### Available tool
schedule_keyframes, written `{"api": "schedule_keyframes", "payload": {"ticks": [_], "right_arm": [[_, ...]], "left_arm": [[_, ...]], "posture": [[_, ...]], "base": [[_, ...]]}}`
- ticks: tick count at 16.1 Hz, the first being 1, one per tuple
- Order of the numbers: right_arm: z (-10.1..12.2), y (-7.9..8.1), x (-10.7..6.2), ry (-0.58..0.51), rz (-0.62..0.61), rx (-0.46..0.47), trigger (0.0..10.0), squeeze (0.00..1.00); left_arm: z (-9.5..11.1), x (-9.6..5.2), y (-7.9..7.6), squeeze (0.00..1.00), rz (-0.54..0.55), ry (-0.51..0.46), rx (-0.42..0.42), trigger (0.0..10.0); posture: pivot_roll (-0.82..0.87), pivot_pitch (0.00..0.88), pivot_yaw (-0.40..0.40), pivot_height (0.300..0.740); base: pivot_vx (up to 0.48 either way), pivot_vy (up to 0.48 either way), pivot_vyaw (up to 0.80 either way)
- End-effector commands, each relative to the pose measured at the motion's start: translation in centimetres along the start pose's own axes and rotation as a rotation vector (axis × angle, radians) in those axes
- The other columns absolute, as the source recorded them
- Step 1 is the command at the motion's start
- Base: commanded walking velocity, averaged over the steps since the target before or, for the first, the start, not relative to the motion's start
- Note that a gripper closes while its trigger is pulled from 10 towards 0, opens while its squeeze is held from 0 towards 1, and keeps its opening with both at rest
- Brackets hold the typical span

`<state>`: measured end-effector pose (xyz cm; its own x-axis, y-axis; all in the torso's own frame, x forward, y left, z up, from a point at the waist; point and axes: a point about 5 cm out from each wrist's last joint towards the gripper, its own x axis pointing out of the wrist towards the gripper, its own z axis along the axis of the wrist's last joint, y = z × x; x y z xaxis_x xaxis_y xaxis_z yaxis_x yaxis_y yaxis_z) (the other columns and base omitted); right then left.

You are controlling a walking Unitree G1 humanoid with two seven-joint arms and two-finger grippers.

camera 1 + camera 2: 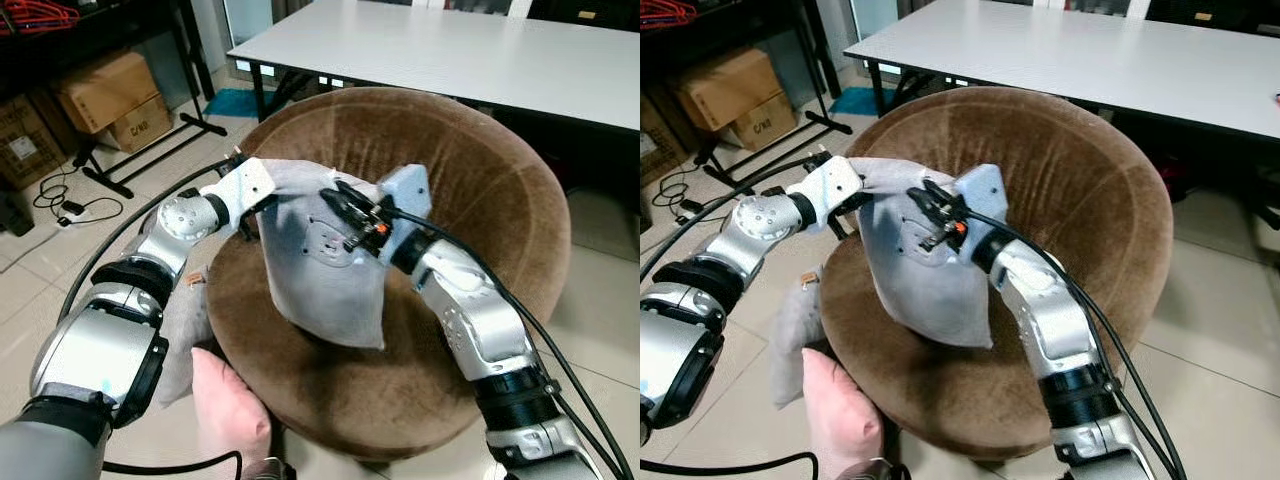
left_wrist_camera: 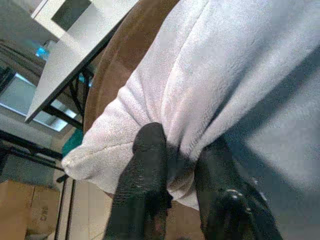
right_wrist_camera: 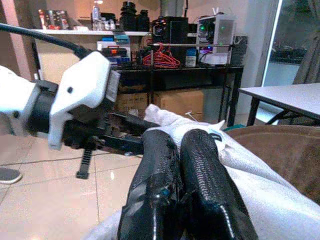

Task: Move the pillow to the sofa from floor

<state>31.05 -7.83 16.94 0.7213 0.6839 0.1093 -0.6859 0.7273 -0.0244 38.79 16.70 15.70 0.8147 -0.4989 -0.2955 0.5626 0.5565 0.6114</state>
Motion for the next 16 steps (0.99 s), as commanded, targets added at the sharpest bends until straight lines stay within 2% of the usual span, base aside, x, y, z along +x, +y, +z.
{"api": "schedule_keyframes", "payload": {"ticks": [1,2,3,4,5,7,10,13,14,16], "right_arm": [[0.1,0.1,-0.7,-0.033,-0.006,-0.014,10.0,0.0],[-1.3,0.5,-1.6,0.036,-0.016,-0.019,10.0,0.0],[-2.3,0.8,-2.2,0.08,-0.023,-0.038,10.0,0.0],[-3.7,1.0,-3.1,0.159,-0.031,-0.058,10.0,0.09],[-4.6,0.9,-3.8,0.2,-0.054,-0.051,10.0,1.0],[-4.7,0.8,-4.2,0.204,-0.06,-0.041,10.0,1.0],[-2.3,-0.1,-5.4,0.151,0.06,-0.135,10.0,1.0],[-0.4,-0.3,-5.5,0.167,0.201,-0.223,10.0,1.0],[-0.6,-0.4,-5.2,0.209,0.233,-0.258,10.0,1.0],[-2.4,-1.5,-3.8,0.369,0.198,-0.382,10.0,1.0]], "left_arm": [[-1.1,-0.1,-1.6,0.0,-0.066,0.032,0.008,0.0],[-2.2,-0.1,-3.6,0.0,-0.139,0.055,0.013,0.0],[-3.0,-0.2,-4.9,0.0,-0.175,0.069,-0.001,0.0],[-3.7,-0.2,-6.4,0.0,-0.203,0.085,-0.018,0.0],[-4.2,-0.3,-7.5,0.0,-0.218,0.094,-0.027,0.0],[-4.4,-0.3,-7.9,0.0,-0.218,0.099,-0.034,0.0],[-4.3,-0.2,-7.6,0.0,-0.19,0.107,-0.019,0.0],[-4.2,-0.2,-7.3,0.0,-0.192,0.101,0.001,0.0],[-4.2,-0.3,-7.3,0.0,-0.195,0.099,0.008,0.0],[-4.2,-0.3,-7.7,0.0,-0.216,0.088,0.023,0.0]], "posture": [[-0.05,0.0,0.074,0.74],[-0.05,0.0,0.075,0.74],[-0.06,0.0,0.078,0.74],[-0.07,0.0,0.082,0.74],[-0.08,0.0,0.086,0.74],[-0.08,0.0,0.087,0.74],[-0.08,0.0,0.088,0.74],[-0.09,0.0,0.088,0.74],[-0.09,0.0,0.088,0.74],[-0.08,0.0,0.083,0.74]], "base": [[0.0,0.0,0.0],[0.0,0.0,0.0],[0.0,0.0,0.0],[0.0,0.0,0.0],[0.0,0.0,0.0],[0.0,0.0,0.0],[0.0,0.0,0.0],[0.0,0.0,0.0],[0.0,0.0,0.0],[0.0,0.0,0.0]]}}
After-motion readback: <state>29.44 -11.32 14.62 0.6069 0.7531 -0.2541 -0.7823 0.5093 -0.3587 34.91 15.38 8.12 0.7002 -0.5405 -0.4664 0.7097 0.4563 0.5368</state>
